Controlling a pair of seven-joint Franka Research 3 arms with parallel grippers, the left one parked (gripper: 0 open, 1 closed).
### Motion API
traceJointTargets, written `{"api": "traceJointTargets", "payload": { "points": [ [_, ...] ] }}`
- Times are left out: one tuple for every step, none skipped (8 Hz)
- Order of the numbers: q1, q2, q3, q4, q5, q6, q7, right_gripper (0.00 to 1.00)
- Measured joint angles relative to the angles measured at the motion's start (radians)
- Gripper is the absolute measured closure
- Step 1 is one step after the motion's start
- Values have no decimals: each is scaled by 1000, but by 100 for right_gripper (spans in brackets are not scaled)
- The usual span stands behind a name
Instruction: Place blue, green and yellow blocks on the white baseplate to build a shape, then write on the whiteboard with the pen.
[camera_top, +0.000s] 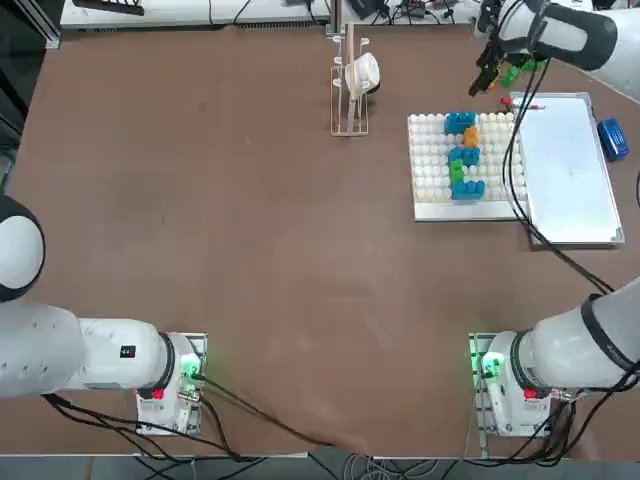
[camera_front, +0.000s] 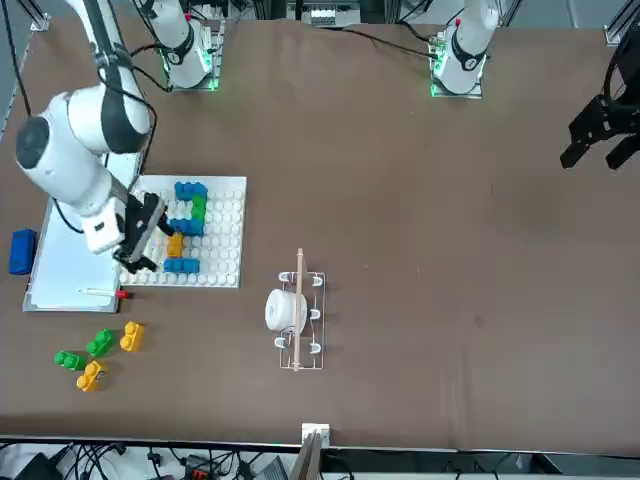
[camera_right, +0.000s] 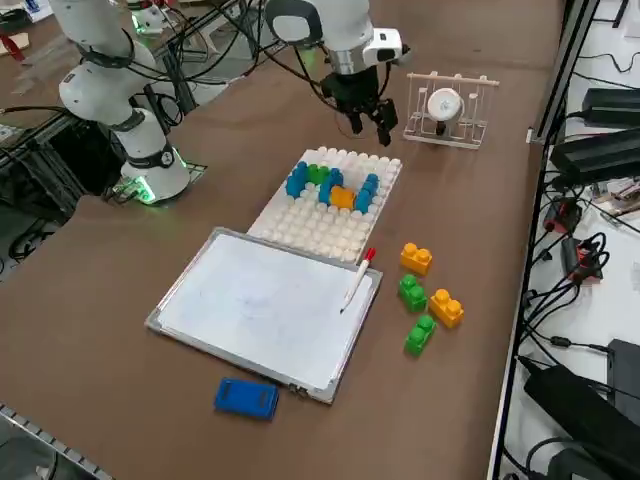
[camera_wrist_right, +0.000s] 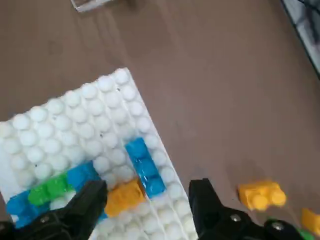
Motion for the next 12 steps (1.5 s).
{"api": "traceJointTargets", "payload": {
  "points": [
    [-6, -4, -34, 2, -28, 11, 2, 0],
    [-10, -4, -67, 6, -58, 27, 3, 0],
    [-12, -4, -99, 6, -72, 37, 5, 0],
    [-16, 0, -128, 6, -74, 39, 5, 0],
    [-22, 5, -148, 6, -74, 44, 6, 0],
    [-32, 9, -158, 7, -74, 47, 31, 0],
    [-47, 15, -161, 9, -73, 49, 98, 0],
    [-65, 26, -162, 9, -74, 60, 174, 0],
    [-81, 44, -162, 9, -74, 87, 221, 0],
    [-92, 67, -162, 11, -74, 117, 244, 0],
    [-104, 96, -162, 18, -74, 139, 250, 0],
    [-120, 128, -162, 37, -78, 148, 239, 0]
  ]
}}
